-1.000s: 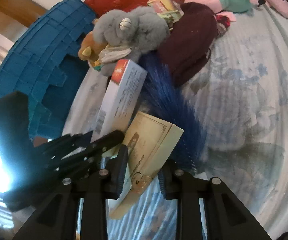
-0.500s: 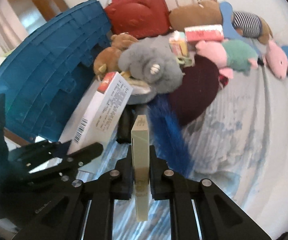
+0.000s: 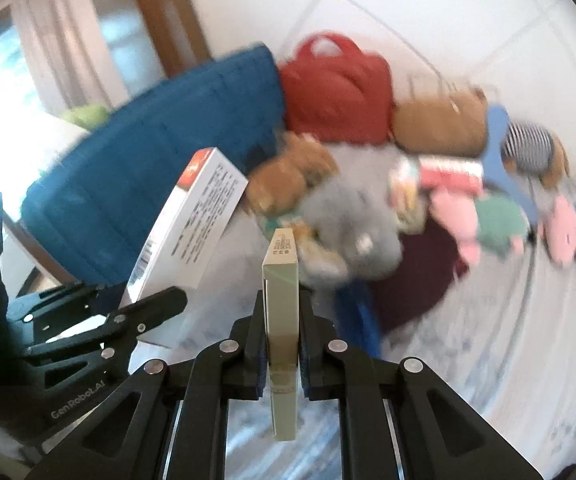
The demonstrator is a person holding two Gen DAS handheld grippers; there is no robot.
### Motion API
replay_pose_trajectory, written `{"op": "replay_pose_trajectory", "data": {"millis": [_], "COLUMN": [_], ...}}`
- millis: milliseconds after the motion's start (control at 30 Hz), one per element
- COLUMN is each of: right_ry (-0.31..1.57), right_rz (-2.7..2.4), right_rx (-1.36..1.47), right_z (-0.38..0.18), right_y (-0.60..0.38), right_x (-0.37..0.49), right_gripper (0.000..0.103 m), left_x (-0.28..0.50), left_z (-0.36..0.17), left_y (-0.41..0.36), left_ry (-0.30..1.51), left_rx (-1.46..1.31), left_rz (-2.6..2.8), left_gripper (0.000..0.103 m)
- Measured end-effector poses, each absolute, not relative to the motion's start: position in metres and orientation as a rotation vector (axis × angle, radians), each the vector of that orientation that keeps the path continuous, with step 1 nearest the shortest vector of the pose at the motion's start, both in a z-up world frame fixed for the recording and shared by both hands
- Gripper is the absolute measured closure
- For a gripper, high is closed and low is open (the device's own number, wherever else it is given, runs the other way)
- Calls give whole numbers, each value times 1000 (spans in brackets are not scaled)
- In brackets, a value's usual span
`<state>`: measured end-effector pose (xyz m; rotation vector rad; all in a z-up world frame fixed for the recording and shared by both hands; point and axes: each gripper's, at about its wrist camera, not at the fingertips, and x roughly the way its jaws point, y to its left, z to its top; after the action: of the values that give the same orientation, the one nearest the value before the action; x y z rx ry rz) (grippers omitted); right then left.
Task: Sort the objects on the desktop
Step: 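Carry the white box and beige card into the blue crate and release both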
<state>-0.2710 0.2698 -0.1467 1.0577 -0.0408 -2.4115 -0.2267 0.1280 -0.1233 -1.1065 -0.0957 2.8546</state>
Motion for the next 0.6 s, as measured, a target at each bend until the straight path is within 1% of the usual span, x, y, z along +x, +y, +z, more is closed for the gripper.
{"op": "replay_pose_trajectory", "data": {"millis": [233, 433, 533, 600], "right_ry": [39, 59, 76, 84], "right_rz": [-2398, -2339, -2326, -2318], "right_rx": [736, 492, 443, 451], "right_z": [-46, 26, 42, 41], "right_y": [206, 112, 61, 33], "right_x": [-271, -286, -306, -323], "right_gripper": [91, 91, 91, 91], "left_x": [-202, -202, -220, -233], "left_z": [-30, 28, 24, 17], "left_y": [61, -38, -83, -112], "left_ry": [-83, 10, 5, -7], "left_rx": [-786, -648, -731, -805], "left_rz": [3066, 3270, 3311, 3328], "left_gripper": [81, 81, 81, 81]}}
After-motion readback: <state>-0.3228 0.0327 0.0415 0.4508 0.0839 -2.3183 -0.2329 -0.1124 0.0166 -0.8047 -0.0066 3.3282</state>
